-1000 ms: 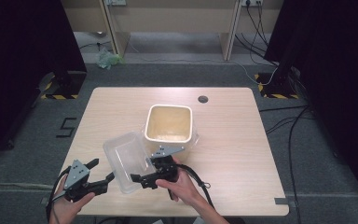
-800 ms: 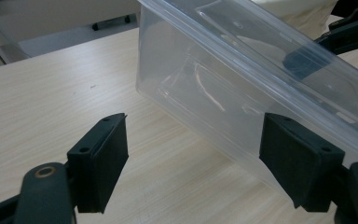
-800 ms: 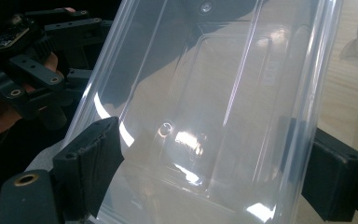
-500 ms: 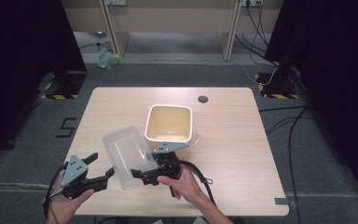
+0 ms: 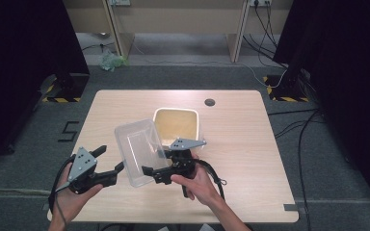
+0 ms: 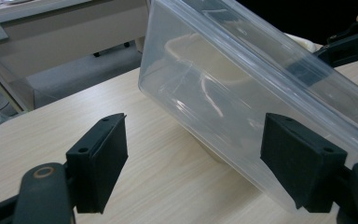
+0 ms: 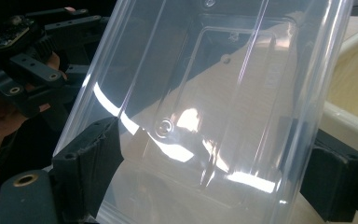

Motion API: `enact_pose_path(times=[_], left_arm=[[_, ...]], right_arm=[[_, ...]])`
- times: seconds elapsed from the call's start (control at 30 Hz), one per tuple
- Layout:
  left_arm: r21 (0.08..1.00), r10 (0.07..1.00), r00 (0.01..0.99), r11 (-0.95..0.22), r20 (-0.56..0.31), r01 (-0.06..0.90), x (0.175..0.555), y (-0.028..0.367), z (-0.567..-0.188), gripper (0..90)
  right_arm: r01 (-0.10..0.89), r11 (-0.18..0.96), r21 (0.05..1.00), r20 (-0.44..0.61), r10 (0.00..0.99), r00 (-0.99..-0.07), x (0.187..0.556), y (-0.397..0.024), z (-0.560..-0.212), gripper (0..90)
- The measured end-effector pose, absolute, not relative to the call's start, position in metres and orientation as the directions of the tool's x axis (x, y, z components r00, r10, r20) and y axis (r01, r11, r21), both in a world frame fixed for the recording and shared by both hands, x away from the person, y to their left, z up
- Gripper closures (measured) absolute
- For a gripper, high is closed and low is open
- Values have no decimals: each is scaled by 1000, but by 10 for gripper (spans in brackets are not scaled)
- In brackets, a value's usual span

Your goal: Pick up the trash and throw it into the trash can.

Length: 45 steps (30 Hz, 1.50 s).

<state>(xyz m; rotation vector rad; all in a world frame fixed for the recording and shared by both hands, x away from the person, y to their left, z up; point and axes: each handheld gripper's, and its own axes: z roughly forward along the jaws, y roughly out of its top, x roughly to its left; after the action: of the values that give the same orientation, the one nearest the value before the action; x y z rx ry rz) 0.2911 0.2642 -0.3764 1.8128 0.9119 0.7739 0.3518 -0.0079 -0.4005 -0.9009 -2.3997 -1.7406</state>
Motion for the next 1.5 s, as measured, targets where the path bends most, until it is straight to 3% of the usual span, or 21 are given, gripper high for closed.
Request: enact_pose_path(times=[1.5], left_arm=[[915, 789, 603, -324, 121, 240, 348, 212, -360, 227]], right_arm=[[456, 91, 885, 342, 536, -772, 369, -66, -370, 151]])
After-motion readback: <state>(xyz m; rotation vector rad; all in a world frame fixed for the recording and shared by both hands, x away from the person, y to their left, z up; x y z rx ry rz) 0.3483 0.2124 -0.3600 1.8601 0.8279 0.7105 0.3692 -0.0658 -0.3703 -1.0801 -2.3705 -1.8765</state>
